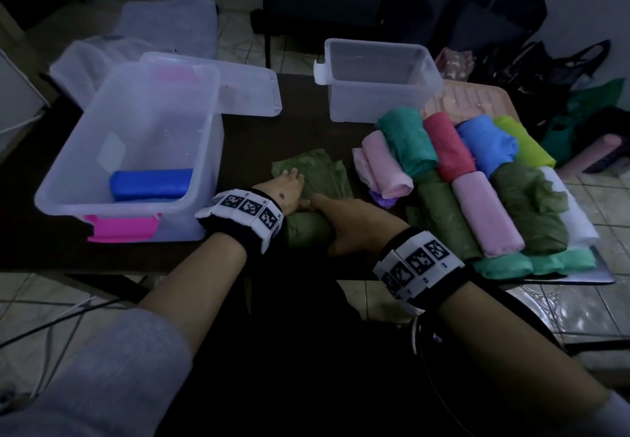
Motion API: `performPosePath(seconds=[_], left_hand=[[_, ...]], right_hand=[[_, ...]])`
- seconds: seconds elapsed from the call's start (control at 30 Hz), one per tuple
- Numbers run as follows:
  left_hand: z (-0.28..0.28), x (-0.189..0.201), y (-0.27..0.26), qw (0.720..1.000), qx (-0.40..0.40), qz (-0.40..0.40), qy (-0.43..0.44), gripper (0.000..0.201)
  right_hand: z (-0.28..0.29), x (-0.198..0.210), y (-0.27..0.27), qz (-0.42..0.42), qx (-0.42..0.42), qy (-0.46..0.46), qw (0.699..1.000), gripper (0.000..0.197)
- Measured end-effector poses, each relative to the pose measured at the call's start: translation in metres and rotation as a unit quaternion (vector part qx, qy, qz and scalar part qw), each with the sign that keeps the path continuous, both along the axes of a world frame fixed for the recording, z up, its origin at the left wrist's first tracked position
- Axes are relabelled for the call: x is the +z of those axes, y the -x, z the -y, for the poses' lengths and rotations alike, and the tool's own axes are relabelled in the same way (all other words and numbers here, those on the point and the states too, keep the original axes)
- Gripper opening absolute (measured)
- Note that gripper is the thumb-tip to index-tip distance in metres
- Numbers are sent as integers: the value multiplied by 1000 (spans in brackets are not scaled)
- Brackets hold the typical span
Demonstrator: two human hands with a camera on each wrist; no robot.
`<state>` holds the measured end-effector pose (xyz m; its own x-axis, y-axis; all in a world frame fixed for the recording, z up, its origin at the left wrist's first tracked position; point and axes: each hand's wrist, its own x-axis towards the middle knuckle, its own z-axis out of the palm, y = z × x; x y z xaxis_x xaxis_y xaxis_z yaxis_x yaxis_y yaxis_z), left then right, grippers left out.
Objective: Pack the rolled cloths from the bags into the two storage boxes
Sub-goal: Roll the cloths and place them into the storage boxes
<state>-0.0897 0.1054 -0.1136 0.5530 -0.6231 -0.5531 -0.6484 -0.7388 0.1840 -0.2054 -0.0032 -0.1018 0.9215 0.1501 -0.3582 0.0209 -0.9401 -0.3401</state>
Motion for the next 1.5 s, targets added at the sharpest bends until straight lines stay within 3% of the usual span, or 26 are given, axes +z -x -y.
performPosePath(seconds=[0.13,0.33,0.5,0.7,0.87,0.97,1.03,1.13,1.23,1.33,1.43,1.5], left_hand=[[-5,-4,1,1000,-8,15,4,72],[-12,-7,3,999,-25,24,10,79],[-15,-7,5,999,-20,21,32,81],[-16,-5,6,998,3,-6,64,83],[-23,8,11,983,67,15,170,64],[-34,20,25,960,137,38,239,30],[-43,28,35,958,161,13,238,23],[-54,36,42,960,147,-53,232,28],[-58,37,40,968,129,-81,199,49],[-55,29,34,977,115,-76,164,66],[-50,22,27,977,122,-90,152,63],[-46,18,23,979,115,-95,142,56]], right_hand=[[-11,-8,2,12,13,6,1000,79],[-14,-6,2,3,10,10,1000,68],[-13,-14,10,-15,-10,-14,1000,81],[-10,-10,9,-15,-58,-57,997,62],[-7,-14,-7,-58,-82,-36,994,78],[0,-7,-12,-96,-104,-67,988,61],[5,-1,-12,-95,-103,-76,987,59],[9,2,-15,-74,-118,-78,987,64],[7,-3,-16,-64,-121,-44,990,67],[2,-1,-9,38,-120,7,992,64],[-4,3,-2,90,-98,15,991,46],[-9,1,3,60,-83,19,995,52]])
